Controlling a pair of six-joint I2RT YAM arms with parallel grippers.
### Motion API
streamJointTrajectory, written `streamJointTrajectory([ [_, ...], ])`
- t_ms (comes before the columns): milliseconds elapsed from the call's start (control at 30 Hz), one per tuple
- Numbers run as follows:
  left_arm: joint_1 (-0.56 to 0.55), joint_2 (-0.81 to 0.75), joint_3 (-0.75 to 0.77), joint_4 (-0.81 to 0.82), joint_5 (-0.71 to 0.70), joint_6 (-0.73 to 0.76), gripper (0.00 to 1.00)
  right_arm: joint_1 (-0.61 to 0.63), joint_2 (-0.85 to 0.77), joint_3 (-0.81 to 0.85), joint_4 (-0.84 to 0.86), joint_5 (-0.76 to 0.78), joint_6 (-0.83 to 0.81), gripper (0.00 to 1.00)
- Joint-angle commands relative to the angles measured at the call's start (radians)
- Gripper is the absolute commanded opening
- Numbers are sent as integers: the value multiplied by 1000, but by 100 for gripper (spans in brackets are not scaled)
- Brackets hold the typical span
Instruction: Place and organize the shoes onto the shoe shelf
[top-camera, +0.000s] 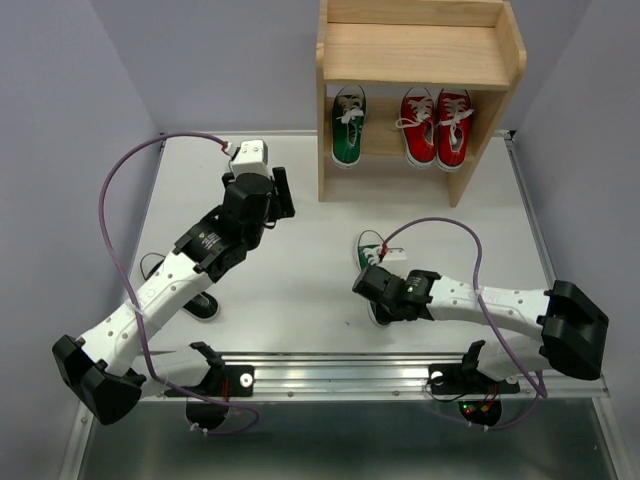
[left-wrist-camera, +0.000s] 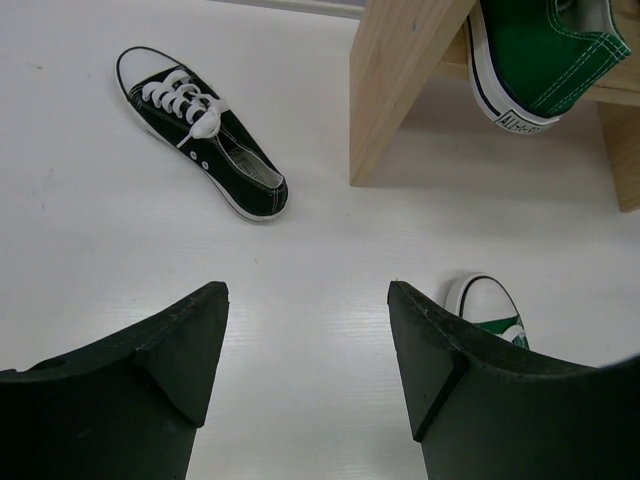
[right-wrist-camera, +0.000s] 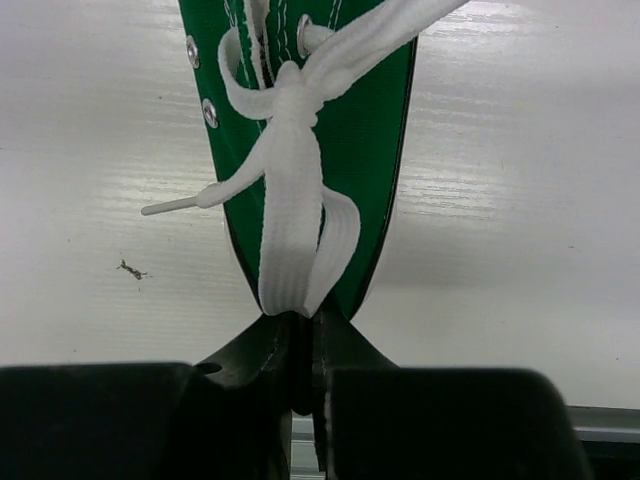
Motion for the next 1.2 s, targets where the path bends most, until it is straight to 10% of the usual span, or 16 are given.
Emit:
streamJointTrajectory([
  [0,2,14,31,16,-8,-14,75,-4,2,48,0,65,11,1],
  [767,126,199,220,-44,75,-75,75,-4,-57,571,-310,79,-222,1],
  [1167,290,147,149,-20,194,-3,75,-4,1,751,-451,151,-32,1],
])
